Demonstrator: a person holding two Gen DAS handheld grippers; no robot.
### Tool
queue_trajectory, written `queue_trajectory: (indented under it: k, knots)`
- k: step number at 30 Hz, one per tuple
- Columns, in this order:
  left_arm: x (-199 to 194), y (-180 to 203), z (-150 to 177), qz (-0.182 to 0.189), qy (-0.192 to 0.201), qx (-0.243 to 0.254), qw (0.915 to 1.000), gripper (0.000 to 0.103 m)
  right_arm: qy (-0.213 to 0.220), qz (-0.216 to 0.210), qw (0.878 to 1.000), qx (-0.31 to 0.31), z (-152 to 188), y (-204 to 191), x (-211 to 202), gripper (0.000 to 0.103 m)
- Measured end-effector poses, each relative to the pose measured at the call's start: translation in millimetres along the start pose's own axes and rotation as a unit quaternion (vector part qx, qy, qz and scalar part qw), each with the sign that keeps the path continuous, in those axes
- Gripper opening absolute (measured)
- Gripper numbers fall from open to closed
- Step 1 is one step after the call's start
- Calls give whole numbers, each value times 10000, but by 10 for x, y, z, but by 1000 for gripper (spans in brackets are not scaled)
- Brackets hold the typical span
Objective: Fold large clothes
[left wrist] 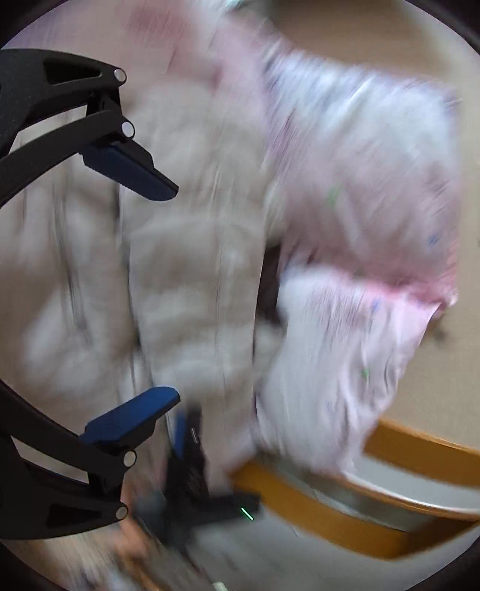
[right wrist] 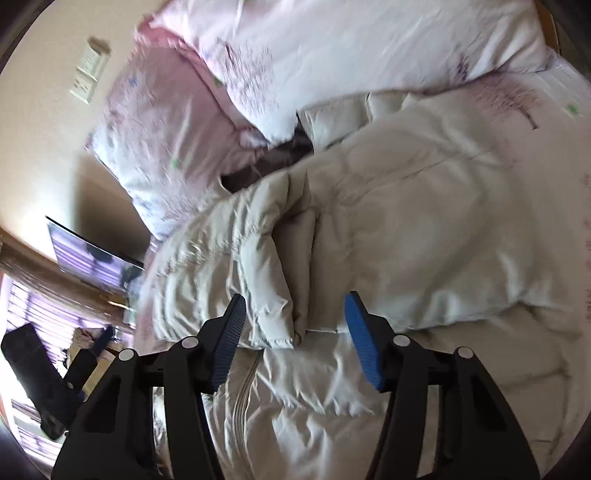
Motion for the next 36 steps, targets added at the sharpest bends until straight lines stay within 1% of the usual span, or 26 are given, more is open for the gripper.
queue_trajectory:
  k: [1, 2, 3, 4, 5, 6, 8, 10, 12, 15, 19, 22, 24, 25, 26, 27, 30, 31, 32, 36]
  knots:
    - [-31, -78, 49, -384, 60, 200, 9990, 101, -90, 13, 10000, 18, 10, -22, 101, 51]
    - [-31, -157, 81, -696, 52, 344, 9970, 101, -168, -18, 9999, 30, 20, -38, 173, 41]
    - [-34, -218, 111, -868, 23, 409, 9954, 101, -243, -63, 9997, 34, 28, -56, 240, 32]
    - [-50, -306, 155, -1052, -23, 450, 9934, 101, -334, -84, 9994, -10, 45, -92, 320, 19]
    - [-24, -398, 203, -1256, -70, 462, 9910, 101, -321, -6, 9994, -88, 54, -124, 359, 13]
    - [-29, -466, 232, -1355, -106, 457, 9897, 101, -178, 93, 9996, -183, 53, -163, 343, 11]
    - [9, -592, 290, -1558, -216, 437, 9866, 101, 159, 154, 9993, -297, 22, -206, 220, 9]
    - [27, -650, 344, -1657, -275, 417, 9849, 101, 538, 173, 9978, -337, -12, -241, 37, 9]
    - [71, -720, 361, -1716, -350, 361, 9839, 101, 741, 304, 9962, -350, -33, -244, -70, 9]
    - [106, -780, 401, -1744, -434, 272, 9833, 101, 646, 614, 9956, -303, -12, -154, -27, 9]
    - [136, -821, 429, -1816, -479, 238, 9819, 101, 239, 991, 9948, -8, 46, 62, 210, 9]
    - [105, -803, 466, -1857, -482, 253, 9811, 101, 70, 1162, 9932, 47, 86, 124, 349, 10]
    - [94, -800, 481, -1885, -480, 262, 9806, 101, 21, 1259, 9920, -27, 97, 115, 373, 12]
    - [89, -802, 488, -1904, -477, 276, 9802, 101, 18, 1266, 9919, -65, 99, 103, 362, 15]
    - [81, -799, 497, -1949, -468, 302, 9792, 101, 7, 1250, 9921, -118, 110, 91, 330, 23]
    - [71, -796, 512, -2028, -452, 349, 9775, 101, -6, 1230, 9923, -143, 118, 84, 309, 26]
    - [39, -789, 559, -2188, -431, 485, 9736, 101, 6, 1088, 9938, -237, 177, 61, 149, 44]
    - [27, -789, 571, -2211, -431, 505, 9730, 101, 28, 1073, 9939, -270, 207, 61, 72, 54]
    - [16, -791, 582, -2230, -426, 514, 9725, 101, 90, 1049, 9940, -293, 237, 67, -12, 63]
    - [-83, -833, 657, -2325, -375, 514, 9705, 101, 318, 942, 9945, -320, 378, 190, -398, 65]
Point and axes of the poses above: each gripper's, at about its wrist camera, not at the fingertips, and x roughly the way its jaws point, y to its right, z to its underside, the point moved 3 cm from there along x, roughly the way its jaws point, and after that the axes turned 1 degree about y, right-handed, at the moved point
